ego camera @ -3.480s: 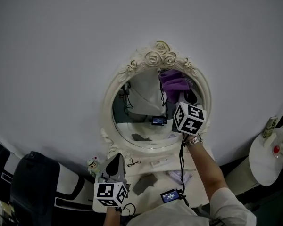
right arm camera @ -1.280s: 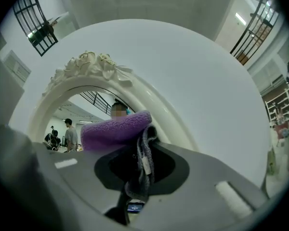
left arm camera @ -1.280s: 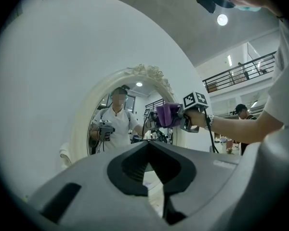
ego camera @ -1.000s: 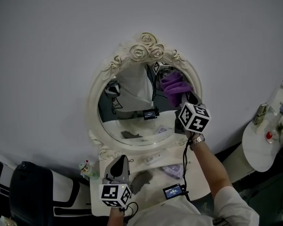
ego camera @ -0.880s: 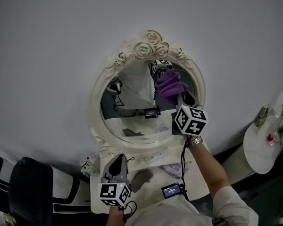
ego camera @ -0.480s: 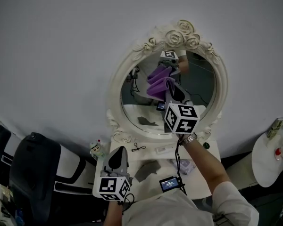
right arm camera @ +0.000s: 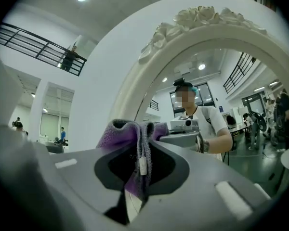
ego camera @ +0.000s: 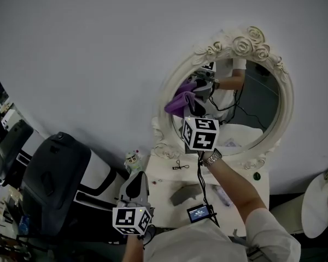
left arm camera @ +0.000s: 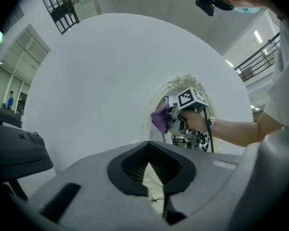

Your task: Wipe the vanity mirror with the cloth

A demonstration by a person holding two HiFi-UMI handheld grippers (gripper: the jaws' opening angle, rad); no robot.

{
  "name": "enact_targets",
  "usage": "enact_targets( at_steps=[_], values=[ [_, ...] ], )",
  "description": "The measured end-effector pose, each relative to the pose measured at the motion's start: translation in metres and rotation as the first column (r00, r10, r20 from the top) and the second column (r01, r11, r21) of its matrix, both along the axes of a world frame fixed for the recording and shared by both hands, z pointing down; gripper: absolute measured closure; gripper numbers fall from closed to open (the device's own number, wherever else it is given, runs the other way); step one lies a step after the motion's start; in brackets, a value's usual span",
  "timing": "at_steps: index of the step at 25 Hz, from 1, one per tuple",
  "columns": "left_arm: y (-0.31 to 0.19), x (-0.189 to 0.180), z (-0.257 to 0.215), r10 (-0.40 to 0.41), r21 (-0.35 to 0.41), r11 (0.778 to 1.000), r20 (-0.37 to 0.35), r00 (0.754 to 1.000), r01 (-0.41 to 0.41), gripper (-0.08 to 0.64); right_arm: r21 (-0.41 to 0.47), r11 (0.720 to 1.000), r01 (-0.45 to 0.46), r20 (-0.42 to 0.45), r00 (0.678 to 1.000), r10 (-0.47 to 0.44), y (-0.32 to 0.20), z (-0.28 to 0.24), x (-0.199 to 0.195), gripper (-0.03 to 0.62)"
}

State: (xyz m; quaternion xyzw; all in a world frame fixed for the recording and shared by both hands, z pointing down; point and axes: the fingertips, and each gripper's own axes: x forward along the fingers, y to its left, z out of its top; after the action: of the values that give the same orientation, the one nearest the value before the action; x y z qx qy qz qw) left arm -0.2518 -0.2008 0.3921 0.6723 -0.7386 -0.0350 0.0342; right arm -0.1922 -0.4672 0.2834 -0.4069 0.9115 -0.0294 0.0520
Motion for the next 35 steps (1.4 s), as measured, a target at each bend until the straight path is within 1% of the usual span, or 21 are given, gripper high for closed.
enact_targets(
  at_steps=[3, 7, 10, 15, 19, 22, 25, 31, 33, 35],
  values=[
    [0.011, -0.006, 0.003, -0.029, -0.010, 1.000, -0.007, 1.000, 0.029, 0.560, -0.028, 0.999, -0.016, 0.015, 1.000, 0.017, -0.008, 0.008, -0.005, 0.535],
    [0.014, -0.007, 0.003, -0.027, -0.019, 0.999, 0.002, 1.000, 0.027, 0.560, -0.009, 0.999, -0.042, 0.009, 0.999, 0.042, -0.012, 0.009, 0.004, 0.535],
    [0.005, 0.003, 0.003, 0.016, -0.021, 1.000, 0.007, 1.000, -0.016, 0.560, -0.012, 0.998, -0.067, 0.006, 0.998, 0.067, -0.017, 0.012, 0.025, 0.534],
    [-0.023, 0.032, 0.005, 0.123, -0.025, 0.992, 0.007, 0.992, -0.122, 0.560, 0.016, 0.991, -0.133, -0.023, 0.991, 0.133, -0.028, 0.014, 0.073, 0.529],
    [-0.053, 0.068, 0.005, 0.251, -0.022, 0.968, 0.014, 0.968, -0.250, 0.560, 0.028, 0.974, -0.225, -0.035, 0.974, 0.225, -0.039, 0.016, 0.130, 0.525],
    [-0.072, 0.093, 0.005, 0.325, -0.016, 0.946, 0.018, 0.946, -0.325, 0.560, 0.035, 0.957, -0.287, -0.042, 0.957, 0.288, -0.045, 0.017, 0.171, 0.522],
    [-0.087, 0.117, 0.004, 0.390, -0.015, 0.921, 0.021, 0.920, -0.390, 0.560, 0.032, 0.933, -0.357, -0.049, 0.932, 0.359, -0.052, 0.019, 0.215, 0.523],
    [-0.109, 0.151, 0.004, 0.472, -0.004, 0.882, 0.011, 0.881, -0.472, 0.560, 0.025, 0.882, -0.470, -0.052, 0.881, 0.471, -0.064, 0.023, 0.287, 0.523],
    [-0.112, 0.159, 0.007, 0.489, -0.010, 0.872, 0.006, 0.872, -0.489, 0.560, 0.017, 0.867, -0.498, -0.051, 0.866, 0.498, -0.067, 0.026, 0.305, 0.523],
    [-0.114, 0.163, 0.010, 0.497, -0.016, 0.868, 0.001, 0.868, -0.497, 0.560, 0.007, 0.854, -0.520, -0.047, 0.853, 0.519, -0.069, 0.028, 0.319, 0.523]
  ],
)
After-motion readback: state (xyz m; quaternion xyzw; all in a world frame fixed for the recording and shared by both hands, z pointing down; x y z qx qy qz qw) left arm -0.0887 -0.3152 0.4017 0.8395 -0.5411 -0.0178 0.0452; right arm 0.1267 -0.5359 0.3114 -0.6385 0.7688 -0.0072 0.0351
